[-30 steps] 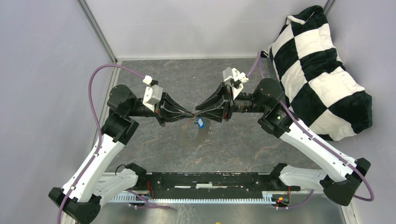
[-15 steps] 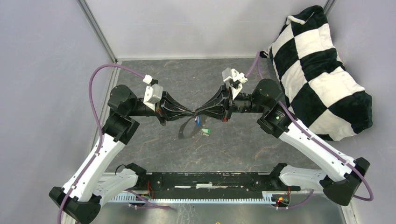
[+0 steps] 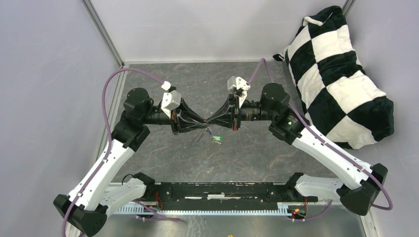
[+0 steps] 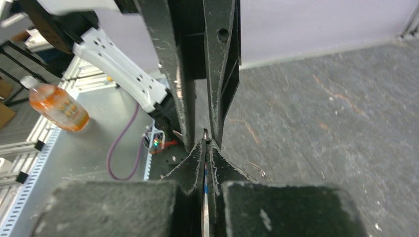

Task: Put the keys on the keyring

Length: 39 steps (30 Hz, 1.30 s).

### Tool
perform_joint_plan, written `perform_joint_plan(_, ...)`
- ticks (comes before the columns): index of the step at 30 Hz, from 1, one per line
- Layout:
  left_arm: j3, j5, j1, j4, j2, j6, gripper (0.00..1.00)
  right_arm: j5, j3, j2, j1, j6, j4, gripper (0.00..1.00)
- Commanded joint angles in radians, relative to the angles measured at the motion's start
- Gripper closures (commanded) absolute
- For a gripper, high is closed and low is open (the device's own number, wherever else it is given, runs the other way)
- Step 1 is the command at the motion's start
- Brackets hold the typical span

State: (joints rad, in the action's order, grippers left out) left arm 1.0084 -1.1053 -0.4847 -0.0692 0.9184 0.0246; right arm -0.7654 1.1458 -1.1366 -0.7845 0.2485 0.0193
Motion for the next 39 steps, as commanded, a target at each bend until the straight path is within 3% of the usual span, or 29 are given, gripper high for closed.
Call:
perform_joint_plan(1, 0.074, -0.007, -0.003, -0.205, 0.024, -0.204, 0.67, 0.045, 0.060, -0.022, -0.004, -0.130, -0.154, 1.00)
perform_joint_plan(10, 0.174, 0.002, -0.003, -0.454, 0.089, -0.465, 0.66, 0.052, 0.113, -0.058, -0.004, -0.213, -0.296, 1.00)
perform_joint_plan(17, 0.208, 0.053, -0.009, -0.566, 0.136, -0.570, 0.58, 0.049, 0.155, -0.083, -0.006, -0.241, -0.350, 0.99)
perform_joint_plan(22, 0.247, 0.095, -0.032, -0.626, 0.169, -0.616, 0.58, 0.045, 0.165, -0.095, -0.008, -0.242, -0.354, 1.00)
perform_joint_plan(29, 0.257, 0.111, -0.055, -0.642, 0.178, -0.634, 0.76, 0.050, 0.199, -0.122, -0.017, -0.241, -0.373, 1.00)
perform_joint_plan(33, 0.268, 0.129, -0.068, -0.695, 0.191, -0.685, 0.80, 0.047, 0.213, -0.129, -0.023, -0.240, -0.377, 0.99)
perform_joint_plan(39, 0.286, 0.163, -0.080, -0.701, 0.204, -0.710, 0.98, 0.040, 0.221, -0.137, -0.031, -0.241, -0.383, 1.00)
